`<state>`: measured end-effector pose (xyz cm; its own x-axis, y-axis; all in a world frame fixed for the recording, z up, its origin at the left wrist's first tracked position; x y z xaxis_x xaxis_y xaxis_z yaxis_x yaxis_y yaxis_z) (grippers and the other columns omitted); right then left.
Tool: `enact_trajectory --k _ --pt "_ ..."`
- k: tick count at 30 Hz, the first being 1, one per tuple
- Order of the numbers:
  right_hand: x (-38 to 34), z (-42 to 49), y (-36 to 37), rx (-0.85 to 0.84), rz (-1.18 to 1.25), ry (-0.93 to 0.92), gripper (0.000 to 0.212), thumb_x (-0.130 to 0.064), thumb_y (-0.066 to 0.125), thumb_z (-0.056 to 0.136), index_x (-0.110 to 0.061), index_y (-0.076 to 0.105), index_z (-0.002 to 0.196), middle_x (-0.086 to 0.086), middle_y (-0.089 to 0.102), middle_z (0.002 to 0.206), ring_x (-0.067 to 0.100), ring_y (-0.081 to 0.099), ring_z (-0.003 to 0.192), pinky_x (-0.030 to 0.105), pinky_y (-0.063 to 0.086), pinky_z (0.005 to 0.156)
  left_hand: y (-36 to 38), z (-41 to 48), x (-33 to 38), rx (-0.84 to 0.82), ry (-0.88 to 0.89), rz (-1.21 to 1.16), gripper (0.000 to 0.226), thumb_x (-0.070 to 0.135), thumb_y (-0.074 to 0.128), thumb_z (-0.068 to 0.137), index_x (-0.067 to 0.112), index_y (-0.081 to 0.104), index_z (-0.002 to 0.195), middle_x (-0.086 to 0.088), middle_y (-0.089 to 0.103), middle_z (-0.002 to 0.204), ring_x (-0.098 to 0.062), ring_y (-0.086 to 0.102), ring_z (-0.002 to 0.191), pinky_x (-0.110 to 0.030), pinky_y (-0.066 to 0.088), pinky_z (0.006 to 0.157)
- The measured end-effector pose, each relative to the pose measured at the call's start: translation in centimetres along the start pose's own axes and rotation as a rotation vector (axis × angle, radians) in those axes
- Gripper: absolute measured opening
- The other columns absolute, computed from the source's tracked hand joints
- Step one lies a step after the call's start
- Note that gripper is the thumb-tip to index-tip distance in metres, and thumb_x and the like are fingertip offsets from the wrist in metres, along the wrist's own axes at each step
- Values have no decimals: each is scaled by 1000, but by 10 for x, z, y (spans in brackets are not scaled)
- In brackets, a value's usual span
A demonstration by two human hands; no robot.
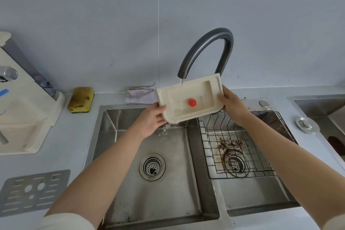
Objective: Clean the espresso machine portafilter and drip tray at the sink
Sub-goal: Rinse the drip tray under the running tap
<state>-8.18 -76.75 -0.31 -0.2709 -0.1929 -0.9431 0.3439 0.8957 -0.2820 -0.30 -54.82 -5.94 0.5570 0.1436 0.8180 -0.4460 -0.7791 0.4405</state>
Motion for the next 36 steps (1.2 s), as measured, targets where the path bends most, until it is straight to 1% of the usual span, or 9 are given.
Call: enact_trajectory --k 3,8,13,16,20,23,26,33,36 --pt "14 -5 1 17 65 60 42 -10 34 98 -22 38 138 -5 57 102 24 52 106 48 42 102 2 -1 2 14 3 3 27 10 47 93 14 48 120 -2 62 107 -20 60 98 -40 41 98" --pt "31 -17 8 8 190 170 41 -9 33 99 -17 36 139 -2 56 103 22 53 104 27 48 77 3 -3 0 35 -3 25 27 12 49 92 11 51 119 -3 63 104 -20 61 96 -40 46 92" --pt "46 -24 16 -9 249 237 37 -8 33 99 -12 41 135 1 56 101 24 50 107 37 43 89 -1 -6 3 69 -6 36 20 16 50 93 12 55 112 -4 64 105 -21 61 96 -38 50 85" --pt "50 -25 21 -6 276 253 36 -8 34 99 -10 42 134 3 57 103 25 50 106 38 44 89 -1 -7 8 66 -9 60 28 19 50 93 12 53 120 -5 63 112 -22 60 102 -38 50 83" --pt "52 -21 25 4 311 258 36 -10 33 99 -11 41 135 9 52 118 25 50 108 39 45 92 4 -6 21 61 10 85 17 20 49 93 17 57 107 0 64 105 -17 59 98 -35 50 76" --pt "52 -19 26 17 348 268 37 -11 34 99 -11 41 135 11 51 123 26 50 110 38 46 86 7 -4 32 61 27 117 19 19 49 93 13 55 109 -1 64 104 -19 59 98 -35 49 74" --pt "52 -18 24 36 372 274 36 -11 34 99 -9 41 134 9 52 119 26 50 109 38 47 84 12 -1 38 53 20 142 14 18 49 93 13 56 104 -1 64 101 -18 59 95 -34 49 72" --pt "49 -16 14 88 384 266 26 -9 32 99 -12 49 120 0 56 93 22 50 95 32 46 74 24 12 45 56 4 172 30 19 51 92 7 52 120 -6 63 109 -24 58 103 -36 51 74" --pt "49 -15 10 98 394 255 31 -8 33 99 -10 47 126 3 56 99 24 49 101 39 47 86 29 14 48 58 7 186 29 19 51 92 7 53 118 -6 64 107 -23 60 99 -32 52 68"
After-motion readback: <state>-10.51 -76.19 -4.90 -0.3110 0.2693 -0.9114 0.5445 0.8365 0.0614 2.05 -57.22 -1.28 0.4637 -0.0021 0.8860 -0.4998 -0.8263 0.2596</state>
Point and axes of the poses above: each hand's wrist, its own z-axis towards the middle knuckle, its own y-axis out of the palm, x = y × z, the point moved 6 cm from there along z, towards the middle knuckle
